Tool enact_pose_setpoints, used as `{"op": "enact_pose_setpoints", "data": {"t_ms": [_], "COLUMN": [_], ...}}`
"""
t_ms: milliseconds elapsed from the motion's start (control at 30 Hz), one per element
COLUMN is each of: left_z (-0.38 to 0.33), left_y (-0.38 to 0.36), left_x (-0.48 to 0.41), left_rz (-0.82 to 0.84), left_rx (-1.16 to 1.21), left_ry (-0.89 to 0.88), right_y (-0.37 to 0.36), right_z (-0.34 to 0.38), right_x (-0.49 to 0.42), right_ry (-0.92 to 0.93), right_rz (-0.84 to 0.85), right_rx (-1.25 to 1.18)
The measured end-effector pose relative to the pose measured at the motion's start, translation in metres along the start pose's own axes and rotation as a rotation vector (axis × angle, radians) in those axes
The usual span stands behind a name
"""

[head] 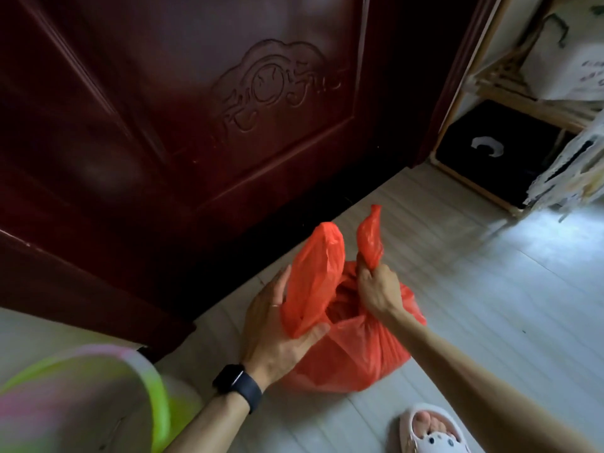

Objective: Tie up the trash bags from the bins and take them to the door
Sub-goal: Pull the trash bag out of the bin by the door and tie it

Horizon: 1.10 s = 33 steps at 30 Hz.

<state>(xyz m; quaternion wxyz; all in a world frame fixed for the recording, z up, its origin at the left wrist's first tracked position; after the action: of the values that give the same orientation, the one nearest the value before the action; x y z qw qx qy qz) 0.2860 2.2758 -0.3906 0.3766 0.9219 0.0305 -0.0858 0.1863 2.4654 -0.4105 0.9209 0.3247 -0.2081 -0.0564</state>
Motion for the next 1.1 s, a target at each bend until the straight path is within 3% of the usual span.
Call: {"op": "enact_pose_setpoints", "data": {"t_ms": [67, 167, 233, 333, 400, 467, 567, 633, 700, 800, 933, 1000, 1100], "left_z": [0.007, 0.007, -0.019, -0.051, -0.045, -0.031, -0.012, -0.005, -0.001, 0.000, -0.002, -0.002, 0.005], "left_y": [-0.009, -0.029, -0.035, -0.040, -0.043, -0.043, -0.042, -0.042, -0.043, -0.047, -0.055, -0.059, -0.053], "left_x": [-0.008, -0.019, -0.018, -0.025, -0.029, -0.032, -0.034, -0.038, -0.042, -0.050, -0.057, -0.059, -0.059], "left_rz": [0.027, -0.068, -0.225, -0.391, -0.464, -0.485, -0.480, -0.472, -0.481, -0.500, -0.546, -0.538, -0.530], "left_rx": [-0.157, -0.088, 0.071, 0.459, 0.595, 0.616, 0.579, 0.565, 0.548, 0.547, 0.572, 0.669, 0.864], "left_ry": [-0.082, -0.122, 0.067, 0.538, 0.794, 0.919, 0.985, 1.005, 1.014, 1.005, 0.999, 0.993, 1.068], "right_y": [-0.003, -0.006, -0.006, 0.000, 0.002, 0.000, -0.001, -0.001, -0.002, -0.013, -0.033, -0.044, -0.050], "right_z": [0.007, 0.018, 0.021, 0.014, 0.002, -0.010, -0.018, -0.029, -0.044, -0.064, -0.058, -0.043, -0.013], "right_x": [-0.002, -0.001, 0.000, -0.005, -0.003, 0.008, 0.031, 0.046, 0.060, 0.065, 0.052, 0.047, 0.040], "right_ry": [-0.017, -0.062, -0.069, -0.078, -0.080, -0.148, -0.185, -0.005, 0.287, 0.634, 0.849, 0.650, 0.084], "right_rz": [0.057, 0.153, 0.239, 0.352, 0.421, 0.474, 0.371, 0.362, 0.387, 0.197, -0.066, -0.064, -0.021], "right_rx": [0.035, 0.101, 0.144, 0.188, 0.181, -0.053, -0.460, -0.542, -0.382, 0.096, 0.166, -0.050, -0.460]}}
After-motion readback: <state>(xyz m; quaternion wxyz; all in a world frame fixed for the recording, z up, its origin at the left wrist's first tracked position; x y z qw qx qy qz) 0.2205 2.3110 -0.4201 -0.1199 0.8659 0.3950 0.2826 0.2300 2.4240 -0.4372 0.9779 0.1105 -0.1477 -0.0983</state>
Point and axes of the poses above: each hand's wrist, its own x-axis away from the middle knuckle, its own y-axis out of the back of the hand, z = x × y, the point moved 1 cm from there along -x, towards the middle knuckle, and after that the axes turned 8 degrees about -y, right-handed, at the moved point
